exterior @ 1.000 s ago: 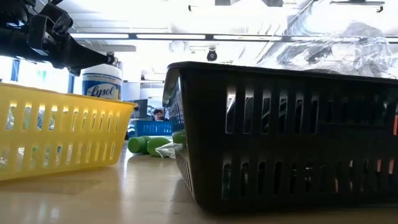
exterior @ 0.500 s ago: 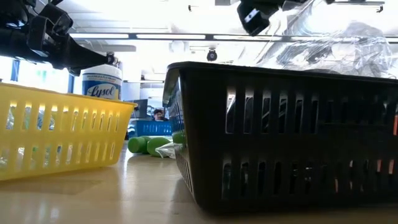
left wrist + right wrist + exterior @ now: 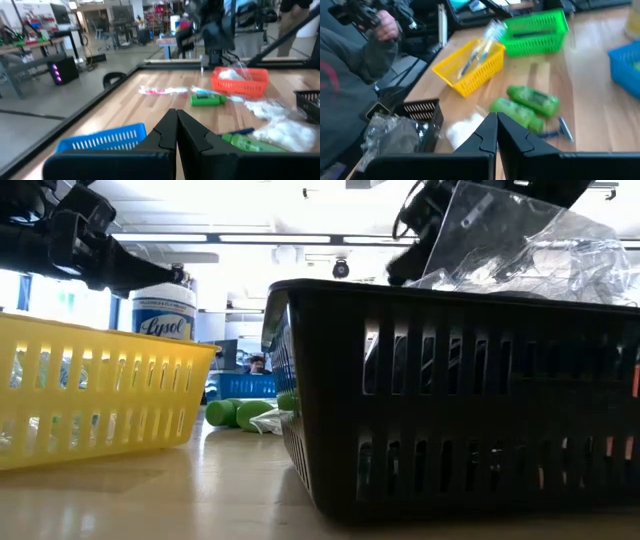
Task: Pick & Place Travel size toiletries
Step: Put the white cotton pack into the orange bin
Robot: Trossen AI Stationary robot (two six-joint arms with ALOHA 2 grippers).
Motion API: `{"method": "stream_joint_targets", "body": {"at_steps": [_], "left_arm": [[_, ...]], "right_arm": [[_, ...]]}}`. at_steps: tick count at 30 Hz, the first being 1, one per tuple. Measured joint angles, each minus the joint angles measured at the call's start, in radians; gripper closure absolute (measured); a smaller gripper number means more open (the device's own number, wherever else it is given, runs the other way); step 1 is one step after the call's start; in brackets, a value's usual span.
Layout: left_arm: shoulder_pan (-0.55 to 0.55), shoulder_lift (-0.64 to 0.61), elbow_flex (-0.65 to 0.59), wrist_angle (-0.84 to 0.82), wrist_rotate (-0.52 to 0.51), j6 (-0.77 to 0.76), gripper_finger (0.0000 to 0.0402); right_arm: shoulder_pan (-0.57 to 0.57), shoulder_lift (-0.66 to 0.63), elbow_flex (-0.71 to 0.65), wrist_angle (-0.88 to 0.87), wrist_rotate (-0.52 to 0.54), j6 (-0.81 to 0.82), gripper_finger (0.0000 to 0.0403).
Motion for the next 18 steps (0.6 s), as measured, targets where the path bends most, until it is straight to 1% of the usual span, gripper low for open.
{"method": "stream_joint_targets", "body": {"at_steps": [5,11,14,16,18], "left_arm": [[0.0,0.0,0.0,-0.012,-0.007,0.004,0.0402],[0.0,0.001,0.0,-0.07,-0.008,-0.005,0.0402],[0.0,0.001,0.0,-0.076,-0.008,-0.005,0.0402],[0.0,0.001,0.0,-0.078,-0.008,-0.005,0.0402],[0.0,0.0,0.0,-0.077,-0.008,-0.004,0.0402]], "right_arm": [[-0.018,0.0,0.0,-0.086,0.008,-0.001,0.04],[-0.009,0.0,0.0,-0.093,0.01,-0.002,0.0401],[0.024,0.0,0.001,-0.105,0.069,-0.004,0.0401],[0.061,0.0,0.002,-0.139,0.122,-0.041,0.04],[0.11,0.0,0.025,-0.237,0.197,-0.084,0.039]]}}
